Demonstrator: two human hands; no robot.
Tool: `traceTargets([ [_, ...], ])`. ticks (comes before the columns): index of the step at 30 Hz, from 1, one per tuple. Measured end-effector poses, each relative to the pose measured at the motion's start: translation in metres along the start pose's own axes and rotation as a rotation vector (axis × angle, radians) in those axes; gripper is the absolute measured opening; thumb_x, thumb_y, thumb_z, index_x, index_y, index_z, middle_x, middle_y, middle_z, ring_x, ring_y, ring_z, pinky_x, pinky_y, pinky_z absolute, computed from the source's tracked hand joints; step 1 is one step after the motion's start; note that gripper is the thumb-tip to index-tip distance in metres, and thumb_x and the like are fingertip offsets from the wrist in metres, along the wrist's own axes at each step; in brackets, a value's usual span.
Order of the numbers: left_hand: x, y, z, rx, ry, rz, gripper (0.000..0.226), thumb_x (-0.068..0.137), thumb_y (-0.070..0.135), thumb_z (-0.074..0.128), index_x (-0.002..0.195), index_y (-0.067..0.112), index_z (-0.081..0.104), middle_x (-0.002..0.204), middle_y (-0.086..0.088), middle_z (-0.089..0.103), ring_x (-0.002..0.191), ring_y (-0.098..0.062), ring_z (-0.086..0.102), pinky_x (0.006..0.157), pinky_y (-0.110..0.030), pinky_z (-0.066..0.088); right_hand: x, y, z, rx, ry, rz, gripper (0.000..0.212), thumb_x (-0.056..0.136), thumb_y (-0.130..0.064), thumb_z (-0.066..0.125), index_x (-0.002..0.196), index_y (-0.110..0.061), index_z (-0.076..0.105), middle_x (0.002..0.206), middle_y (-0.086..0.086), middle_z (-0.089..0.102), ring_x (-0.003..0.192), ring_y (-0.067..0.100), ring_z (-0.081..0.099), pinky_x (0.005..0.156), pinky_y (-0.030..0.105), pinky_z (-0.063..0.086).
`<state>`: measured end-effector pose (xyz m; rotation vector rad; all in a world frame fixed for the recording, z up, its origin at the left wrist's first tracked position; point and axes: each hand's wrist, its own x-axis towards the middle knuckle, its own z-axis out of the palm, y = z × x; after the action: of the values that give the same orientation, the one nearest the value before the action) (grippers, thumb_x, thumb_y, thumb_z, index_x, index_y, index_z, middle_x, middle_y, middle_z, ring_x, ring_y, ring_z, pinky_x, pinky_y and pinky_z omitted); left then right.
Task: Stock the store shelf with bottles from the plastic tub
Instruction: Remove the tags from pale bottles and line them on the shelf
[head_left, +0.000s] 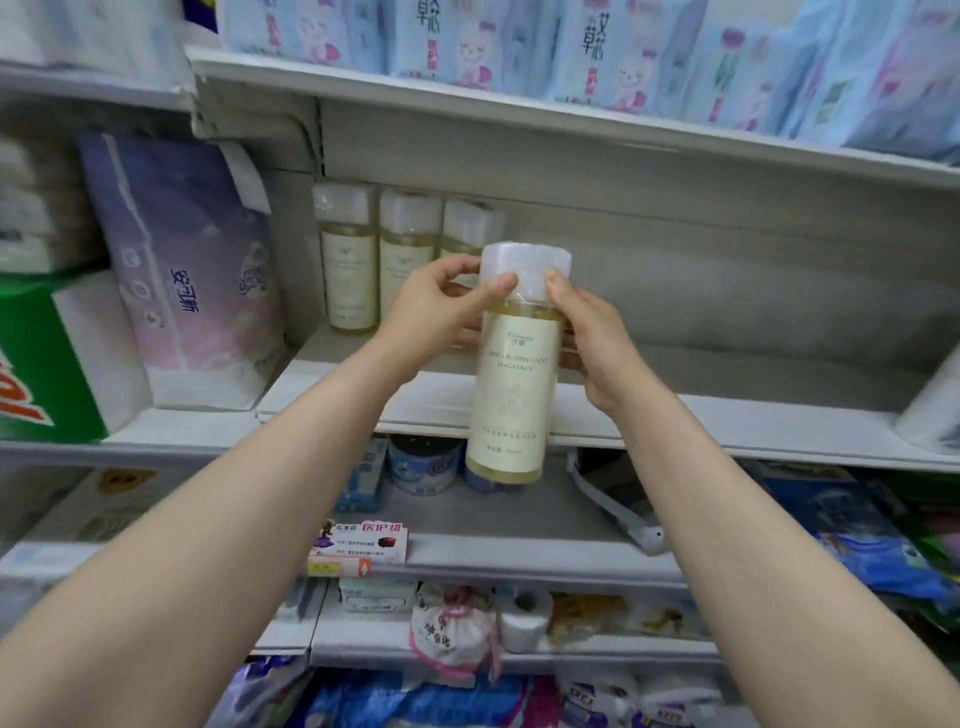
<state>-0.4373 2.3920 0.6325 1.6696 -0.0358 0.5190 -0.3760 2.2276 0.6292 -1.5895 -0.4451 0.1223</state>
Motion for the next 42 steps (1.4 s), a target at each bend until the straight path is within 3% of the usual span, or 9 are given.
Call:
traceTargets([
  [6, 0.02, 0.002, 0.007, 0.008, 0.021, 0.031, 0.035, 0.088, 0.033, 0.072, 0.119, 0.015, 0.066, 0.104, -0.019, 0.072, 0.081, -0.019, 0.072, 0.069, -0.031, 0.061, 0.02, -0.005, -0.006, 0.033, -0.017, -0.039, 0.037, 0.099, -0.045, 0.055, 0.117, -0.015, 0.067, 0.104, 0.002, 0.076, 0.087, 0.013, 0.073, 0.067, 0.024, 0.055],
  [12, 0.033, -0.004, 0.012, -0.006, 0.021, 0.06, 0.029, 0.091, 0.025, 0.069, 0.119, 0.017, 0.065, 0.092, 0.001, 0.076, 0.085, -0.009, 0.072, 0.072, -0.029, 0.06, 0.037, 0.0, -0.011, 0.06, -0.03, -0.064, 0.035, 0.1, -0.042, 0.055, 0.117, -0.015, 0.067, 0.108, 0.003, 0.076, 0.09, 0.013, 0.071, 0.072, 0.024, 0.055],
  [18, 0.039, -0.02, 0.015, 0.011, 0.016, 0.068, 0.025, 0.092, 0.027, 0.068, 0.116, 0.022, 0.064, 0.099, 0.0, 0.076, 0.096, -0.012, 0.071, 0.083, -0.036, 0.06, 0.047, 0.015, -0.011, 0.069, -0.034, -0.081, 0.031, 0.099, -0.041, 0.057, 0.115, -0.016, 0.067, 0.112, 0.004, 0.075, 0.096, 0.015, 0.07, 0.085, 0.033, 0.054],
  [22, 0.041, -0.024, 0.015, 0.022, 0.005, 0.082, 0.026, 0.093, 0.027, 0.067, 0.118, 0.021, 0.064, 0.105, -0.004, 0.075, 0.101, -0.016, 0.07, 0.089, -0.043, 0.058, 0.05, 0.02, -0.012, 0.096, -0.03, -0.089, 0.031, 0.098, -0.041, 0.058, 0.115, -0.015, 0.067, 0.112, 0.003, 0.075, 0.1, 0.015, 0.07, 0.084, 0.028, 0.055],
  [25, 0.04, -0.025, 0.015, 0.029, -0.01, 0.089, 0.03, 0.094, 0.026, 0.066, 0.122, 0.02, 0.062, 0.109, -0.003, 0.075, 0.106, -0.016, 0.069, 0.089, -0.038, 0.058, 0.051, 0.026, -0.011, 0.137, -0.013, -0.098, 0.032, 0.097, -0.042, 0.061, 0.116, -0.017, 0.067, 0.113, 0.001, 0.074, 0.107, 0.019, 0.07, 0.093, 0.033, 0.054],
  [30, 0.033, -0.03, 0.015, -0.014, -0.031, 0.123, 0.036, 0.094, 0.018, 0.066, 0.129, 0.018, 0.059, 0.118, -0.005, 0.071, 0.109, -0.013, 0.067, 0.089, -0.027, 0.056, 0.043, 0.034, -0.004, 0.229, 0.054, -0.099, 0.039, 0.094, -0.044, 0.064, 0.118, -0.012, 0.066, 0.112, 0.005, 0.075, 0.107, 0.021, 0.07, 0.094, 0.036, 0.055],
  [33, 0.028, -0.037, 0.014, -0.022, -0.039, 0.132, 0.041, 0.093, 0.016, 0.066, 0.133, 0.014, 0.057, 0.122, -0.006, 0.069, 0.113, -0.015, 0.065, 0.096, -0.03, 0.053, 0.035, 0.037, 0.001, 0.255, 0.103, -0.105, 0.038, 0.097, -0.042, 0.06, 0.116, -0.01, 0.067, 0.111, 0.007, 0.075, 0.101, 0.017, 0.07, 0.089, 0.032, 0.057],
  [36, 0.022, -0.047, 0.012, -0.001, -0.037, 0.117, 0.043, 0.091, 0.017, 0.069, 0.131, 0.023, 0.056, 0.123, -0.002, 0.068, 0.113, -0.013, 0.065, 0.097, -0.032, 0.052, 0.026, 0.044, 0.004, 0.239, 0.152, -0.121, 0.04, 0.099, -0.038, 0.058, 0.123, -0.007, 0.063, 0.113, 0.005, 0.073, 0.094, 0.008, 0.068, 0.08, 0.023, 0.055],
  [42, -0.001, -0.082, 0.007, 0.162, -0.027, 0.064, 0.045, 0.085, 0.015, 0.076, 0.125, 0.023, 0.058, 0.115, 0.003, 0.069, 0.102, -0.006, 0.068, 0.093, -0.03, 0.055, -0.003, 0.079, 0.006, 0.136, 0.207, -0.13, 0.036, 0.092, -0.022, 0.071, 0.127, -0.017, 0.06, 0.115, -0.009, 0.07, 0.103, -0.003, 0.066, 0.085, 0.017, 0.053],
])
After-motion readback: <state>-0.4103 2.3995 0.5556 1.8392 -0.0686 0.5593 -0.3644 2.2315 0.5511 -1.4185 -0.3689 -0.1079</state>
